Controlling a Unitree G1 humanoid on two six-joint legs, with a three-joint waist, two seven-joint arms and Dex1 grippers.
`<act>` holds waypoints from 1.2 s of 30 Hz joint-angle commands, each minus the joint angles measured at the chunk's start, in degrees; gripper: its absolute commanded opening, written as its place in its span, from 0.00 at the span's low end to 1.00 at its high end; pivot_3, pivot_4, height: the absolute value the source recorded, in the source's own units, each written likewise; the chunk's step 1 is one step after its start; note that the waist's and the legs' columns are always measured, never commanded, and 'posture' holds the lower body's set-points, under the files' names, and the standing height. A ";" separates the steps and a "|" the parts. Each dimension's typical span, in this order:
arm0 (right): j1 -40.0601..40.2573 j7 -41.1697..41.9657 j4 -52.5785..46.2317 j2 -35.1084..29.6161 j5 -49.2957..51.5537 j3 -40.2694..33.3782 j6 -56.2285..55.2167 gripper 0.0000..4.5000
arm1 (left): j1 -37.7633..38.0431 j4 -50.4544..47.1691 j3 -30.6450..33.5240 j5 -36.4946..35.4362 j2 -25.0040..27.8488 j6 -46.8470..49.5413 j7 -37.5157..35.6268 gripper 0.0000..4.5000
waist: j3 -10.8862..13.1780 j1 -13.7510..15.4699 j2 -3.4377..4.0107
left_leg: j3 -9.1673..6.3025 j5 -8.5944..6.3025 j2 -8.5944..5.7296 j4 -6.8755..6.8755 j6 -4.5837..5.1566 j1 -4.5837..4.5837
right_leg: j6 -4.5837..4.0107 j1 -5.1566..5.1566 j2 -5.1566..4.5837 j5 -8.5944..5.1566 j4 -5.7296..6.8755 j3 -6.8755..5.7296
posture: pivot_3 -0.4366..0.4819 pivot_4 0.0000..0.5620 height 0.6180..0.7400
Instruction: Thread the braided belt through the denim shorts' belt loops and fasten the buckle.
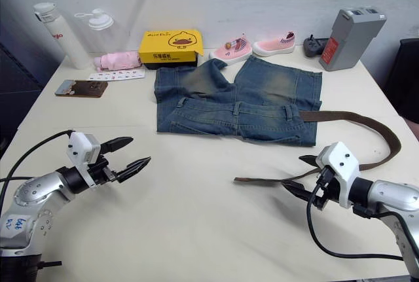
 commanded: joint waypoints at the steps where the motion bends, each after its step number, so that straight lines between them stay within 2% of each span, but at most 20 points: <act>1: -0.63 0.13 -0.26 0.15 -0.32 -0.76 -1.03 1.00 | -0.45 -0.87 1.15 -1.61 0.10 0.57 -0.52 0.99 | 0.00 0.01 0.00 | 0.00 0.00 0.00 0.00 0.00 0.00 | 0.00 0.00 0.00 0.00 0.00 0.00 | 0.48 0.27 0.77; 14: -1.79 2.77 0.60 -0.86 -1.56 0.76 -1.03 1.00 | -0.67 -1.09 1.15 -2.12 0.35 2.15 -1.20 0.99 | 0.00 -0.05 0.01 | 0.00 0.00 0.00 0.01 0.00 0.00 | 0.00 0.02 0.00 0.00 0.00 0.00 | 0.48 0.27 0.77; 19: -2.64 4.90 1.44 -2.90 -4.39 3.99 -1.85 1.00 | -0.95 -1.05 0.62 -2.36 0.98 2.50 -2.90 0.99 | 0.00 -0.11 0.02 | 0.00 0.00 0.00 0.02 0.00 0.01 | 0.00 0.01 0.00 0.00 0.01 0.00 | 0.48 0.27 0.77; 23: -4.18 7.07 2.99 -7.59 -10.83 11.25 -3.17 1.00 | -0.85 -2.63 -1.32 -2.86 1.55 3.53 -5.16 0.99 | 0.01 -0.12 0.05 | 0.00 -0.01 0.00 0.06 0.01 0.00 | 0.00 0.02 0.00 0.00 0.00 0.00 | 0.48 0.27 0.77; 29: -15.32 8.28 9.18 -6.70 -19.04 24.42 -4.69 1.00 | -1.80 -3.34 -3.64 -2.78 0.63 4.61 -5.43 0.99 | 0.07 -0.49 0.10 | -0.01 -0.02 0.01 0.13 -0.02 0.02 | 0.00 0.03 0.01 0.00 0.06 0.01 | 0.48 0.27 0.77; 32: -18.33 8.94 11.98 -5.56 -21.17 28.15 -4.50 0.83 | -1.80 -3.86 -4.36 -2.77 0.56 4.93 -5.54 1.00 | 0.07 -0.54 0.10 | -0.01 -0.01 0.05 0.14 -0.02 0.03 | 0.00 0.04 0.06 0.00 0.02 0.00 | 0.48 0.27 0.77; 34: -18.76 10.12 12.90 -5.67 -21.43 29.19 -3.98 0.64 | -1.85 -4.00 -4.72 -2.78 0.72 4.91 -5.91 1.00 | 0.01 -0.73 -0.04 | -0.01 -0.01 0.11 0.17 -0.02 0.06 | 0.00 0.12 0.12 0.00 0.00 0.00 | 0.48 0.27 0.77; 36: -18.77 11.50 12.78 -6.11 -21.00 29.64 -3.16 0.40 | -2.06 -4.49 -5.03 -3.21 1.05 5.20 -6.51 1.00 | -0.03 -0.87 -0.13 | -0.03 -0.03 0.13 0.18 -0.04 0.12 | 0.00 0.18 0.13 0.00 0.00 0.00 | 0.48 0.27 0.77</act>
